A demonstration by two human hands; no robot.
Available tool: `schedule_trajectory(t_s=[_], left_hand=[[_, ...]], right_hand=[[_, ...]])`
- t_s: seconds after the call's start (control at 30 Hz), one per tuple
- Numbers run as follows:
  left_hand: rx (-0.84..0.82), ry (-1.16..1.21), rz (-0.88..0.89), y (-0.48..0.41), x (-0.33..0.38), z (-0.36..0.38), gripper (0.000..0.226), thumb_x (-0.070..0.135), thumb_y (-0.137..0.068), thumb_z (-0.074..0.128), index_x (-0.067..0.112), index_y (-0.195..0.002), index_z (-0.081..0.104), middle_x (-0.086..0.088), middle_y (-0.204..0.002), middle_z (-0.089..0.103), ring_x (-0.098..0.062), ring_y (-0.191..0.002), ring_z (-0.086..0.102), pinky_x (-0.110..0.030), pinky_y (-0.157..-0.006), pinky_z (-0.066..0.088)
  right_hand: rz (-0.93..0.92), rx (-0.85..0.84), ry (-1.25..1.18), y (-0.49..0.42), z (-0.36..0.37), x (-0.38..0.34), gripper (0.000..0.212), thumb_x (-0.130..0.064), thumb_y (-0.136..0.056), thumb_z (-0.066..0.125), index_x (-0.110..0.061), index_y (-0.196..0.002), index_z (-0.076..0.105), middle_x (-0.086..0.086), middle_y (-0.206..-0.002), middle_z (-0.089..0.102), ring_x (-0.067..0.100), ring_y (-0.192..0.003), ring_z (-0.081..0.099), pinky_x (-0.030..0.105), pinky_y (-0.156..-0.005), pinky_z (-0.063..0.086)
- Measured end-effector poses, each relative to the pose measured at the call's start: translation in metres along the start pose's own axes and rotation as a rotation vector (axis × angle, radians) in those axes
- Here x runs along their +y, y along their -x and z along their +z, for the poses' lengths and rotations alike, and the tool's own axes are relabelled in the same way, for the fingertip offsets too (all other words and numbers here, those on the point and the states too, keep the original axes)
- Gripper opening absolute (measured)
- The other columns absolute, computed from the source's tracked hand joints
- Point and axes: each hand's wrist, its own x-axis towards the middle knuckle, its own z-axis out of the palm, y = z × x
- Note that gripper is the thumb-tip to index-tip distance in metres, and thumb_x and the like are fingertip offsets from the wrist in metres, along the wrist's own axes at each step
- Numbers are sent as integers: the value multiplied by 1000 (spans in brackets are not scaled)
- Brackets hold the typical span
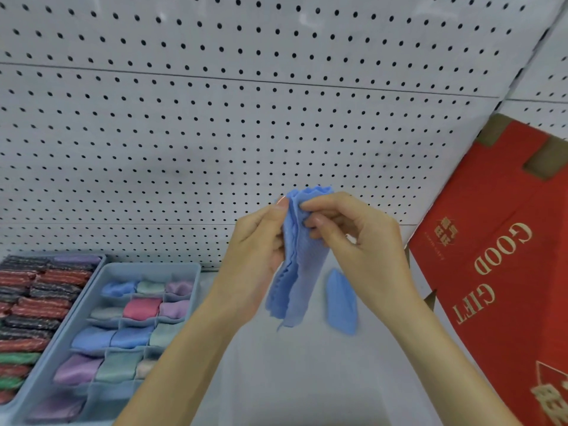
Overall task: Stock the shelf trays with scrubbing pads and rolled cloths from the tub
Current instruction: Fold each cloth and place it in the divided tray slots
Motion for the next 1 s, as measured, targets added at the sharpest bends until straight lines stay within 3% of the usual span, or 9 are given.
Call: schedule_trajectory(t_s=[0.1, 0.27, 0.4, 0.53, 0.63, 0.73, 0.8, 0.9, 1.0], left_hand=[[-50, 1, -14, 0, -5, 1, 37, 26, -101, 39, 4, -112, 67, -23, -109, 68, -41, -106, 63, -55, -98, 46], [-126, 58, -24, 0, -6, 3, 37, 30, -88, 45, 7, -105, 69, -13, -104, 72, -23, -93, 69, -30, -79, 56], [-140, 87, -70, 2, -3, 3, 41, 32, -80, 48, 5, -104, 68, -16, -106, 71, -24, -95, 69, -33, -82, 55], [-102, 68, -123, 4, -2, 3, 48, 35, -79, 49, 3, -110, 66, -20, -113, 67, -33, -109, 63, -44, -98, 47], [-79, 36, -121, 6, 0, 2, 43, 44, -88, 55, 7, -106, 69, -22, -113, 66, -33, -107, 62, -52, -103, 40], [-81, 57, -132, 7, 1, 4, 54, 51, -83, 58, 1, -104, 65, -27, -111, 55, -33, -99, 47, -64, -104, 28], [-59, 80, -125, 6, 0, 7, 41, 42, -91, 55, 5, -99, 71, -35, -111, 58, -32, -99, 52, -55, -102, 38], [-74, 107, -123, 7, -3, 10, 40, 32, -98, 39, 9, -98, 71, -28, -115, 63, -28, -101, 61, -41, -97, 47], [-120, 110, -129, 3, -3, 11, 43, 40, -93, 37, 12, -99, 70, -16, -107, 71, -20, -101, 67, -33, -91, 51]], right_hand=[[-96, 110, 197, 0, -3, 3, 27, -20, -76, 74, -32, -97, 63, -15, -80, 54, 4, -71, 54, 11, -64, 40], [-171, 55, 214, -7, -12, 10, 37, -33, -73, 73, -41, -107, 61, -16, -102, 45, 3, -97, 47, 7, -82, 36], [-161, 26, 84, -10, -17, 12, 28, -36, -69, 75, -42, -92, 62, -14, -100, 53, 1, -97, 51, 8, -82, 36], [-166, 44, -10, -11, -19, 15, 14, -31, -68, 78, -36, -73, 66, -13, -97, 57, 0, -97, 54, 10, -85, 37], [-88, -66, -151, -13, -21, 15, 8, -35, -65, 75, -35, -70, 70, -17, -99, 61, 1, -103, 57, 15, -93, 39], [-28, -185, -257, -15, -20, 14, 14, -27, -61, 82, -34, -67, 72, -20, -101, 64, 2, -106, 58, 16, -95, 40], [-4, -196, -263, -16, -17, 13, 17, -21, -62, 84, -32, -67, 71, -18, -101, 65, 1, -104, 58, 13, -91, 40], [38, -133, -277, -17, -12, 11, 10, -21, -63, 78, -24, -68, 70, -9, -98, 66, -3, -99, 58, 10, -84, 42], [28, -78, -279, -17, -11, 13, 16, -11, -67, 79, -23, -68, 69, -12, -87, 67, 0, -91, 61, 12, -80, 43]])
